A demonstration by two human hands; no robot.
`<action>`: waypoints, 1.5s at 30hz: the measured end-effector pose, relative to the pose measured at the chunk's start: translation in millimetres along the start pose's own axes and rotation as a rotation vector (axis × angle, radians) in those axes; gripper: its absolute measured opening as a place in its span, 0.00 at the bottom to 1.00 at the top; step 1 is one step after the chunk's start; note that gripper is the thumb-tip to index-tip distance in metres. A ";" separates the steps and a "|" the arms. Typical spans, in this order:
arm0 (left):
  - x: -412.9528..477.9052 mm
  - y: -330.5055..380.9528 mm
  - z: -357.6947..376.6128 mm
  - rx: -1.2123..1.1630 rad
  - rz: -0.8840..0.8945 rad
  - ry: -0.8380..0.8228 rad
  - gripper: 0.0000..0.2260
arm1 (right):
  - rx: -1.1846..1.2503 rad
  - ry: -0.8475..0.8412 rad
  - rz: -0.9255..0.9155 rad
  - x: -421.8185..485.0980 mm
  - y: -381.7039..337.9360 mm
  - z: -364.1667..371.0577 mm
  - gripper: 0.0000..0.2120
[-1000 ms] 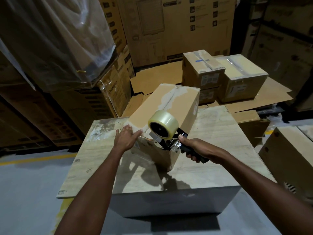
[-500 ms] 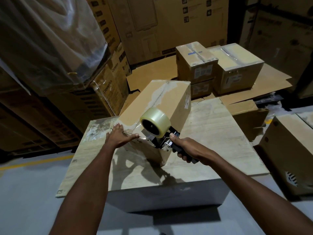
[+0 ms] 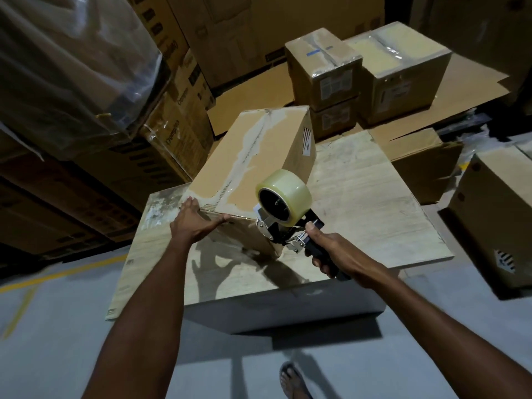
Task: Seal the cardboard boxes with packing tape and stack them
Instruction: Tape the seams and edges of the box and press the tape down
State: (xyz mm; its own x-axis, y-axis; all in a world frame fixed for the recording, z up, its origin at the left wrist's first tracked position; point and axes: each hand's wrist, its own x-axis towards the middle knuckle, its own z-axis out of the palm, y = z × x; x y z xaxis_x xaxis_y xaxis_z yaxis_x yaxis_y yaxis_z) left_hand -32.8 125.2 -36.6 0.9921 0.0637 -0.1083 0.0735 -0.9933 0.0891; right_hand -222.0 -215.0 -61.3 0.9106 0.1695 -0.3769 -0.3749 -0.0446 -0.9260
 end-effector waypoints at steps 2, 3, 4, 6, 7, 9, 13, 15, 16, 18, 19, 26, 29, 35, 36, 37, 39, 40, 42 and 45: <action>-3.8 3.3 1.0 0.005 -0.010 0.008 0.70 | -0.013 0.019 0.015 -3.1 5.3 -6.2 0.37; -3.1 4.8 1.7 0.008 -0.012 0.011 0.70 | -0.017 0.026 0.025 -3.5 8.1 -9.8 0.36; -3.2 6.4 1.8 0.007 -0.015 0.010 0.70 | -0.019 0.030 0.032 -3.1 10.5 -12.4 0.36; -2.5 9.0 1.7 0.002 -0.023 0.003 0.71 | -0.016 0.030 0.038 0.0 13.1 -14.1 0.36; -3.1 9.8 1.7 0.000 -0.029 0.002 0.71 | -0.019 0.027 0.042 2.3 13.9 -13.9 0.37; -4.4 12.1 1.3 -0.005 -0.038 0.005 0.71 | -0.018 0.020 0.051 7.6 16.7 -13.1 0.37; -7.7 20.6 1.5 -0.017 -0.052 0.014 0.71 | 0.020 0.005 0.038 21.5 26.6 -6.9 0.37; -9.5 25.1 3.1 -0.039 -0.062 0.031 0.72 | 0.023 0.012 0.020 30.5 29.7 -2.7 0.38; -9.9 26.6 4.2 -0.052 -0.073 0.037 0.73 | 0.027 0.020 0.020 34.1 30.6 -0.6 0.38; -8.1 29.8 8.8 -0.056 -0.099 0.059 0.72 | 0.080 0.030 0.033 40.7 31.2 2.9 0.38; -7.9 33.0 11.5 -0.051 -0.118 0.076 0.71 | 0.150 0.025 0.051 43.4 30.3 4.8 0.39; -6.7 52.5 24.6 -0.094 -0.238 0.161 0.64 | 0.714 -0.141 0.233 74.6 39.5 -15.9 0.40; -5.0 50.2 26.0 -0.116 -0.251 0.158 0.65 | 0.818 -0.146 0.252 73.4 59.7 -37.4 0.39; 1.8 49.2 26.2 -0.058 -0.262 0.135 0.68 | 1.068 -0.012 0.274 93.5 93.9 -76.0 0.38; 3.0 48.4 26.1 -0.046 -0.263 0.132 0.69 | 1.103 0.001 0.275 98.8 99.1 -81.4 0.38; 3.4 47.3 25.4 -0.037 -0.263 0.128 0.69 | 1.133 0.006 0.274 103.0 102.8 -86.1 0.38; 5.5 46.9 25.3 -0.021 -0.259 0.115 0.70 | 1.181 0.003 0.267 112.8 110.2 -96.9 0.39; 6.4 47.3 24.8 -0.011 -0.258 0.110 0.71 | 1.198 0.000 0.265 118.7 114.2 -102.3 0.39; 7.0 46.6 24.0 0.006 -0.257 0.109 0.71 | 1.226 -0.008 0.267 130.2 122.7 -109.8 0.39; 6.5 45.5 24.5 0.011 -0.256 0.102 0.70 | 1.248 0.010 0.274 143.1 133.1 -112.5 0.38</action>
State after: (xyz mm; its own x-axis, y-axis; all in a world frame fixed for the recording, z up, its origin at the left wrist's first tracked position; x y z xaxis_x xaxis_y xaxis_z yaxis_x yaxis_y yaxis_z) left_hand -25.5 78.1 -57.4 0.9464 0.3220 -0.0254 0.3230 -0.9444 0.0611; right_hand -122.1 -307.4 -241.1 0.7772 0.2936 -0.5565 -0.4531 0.8749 -0.1712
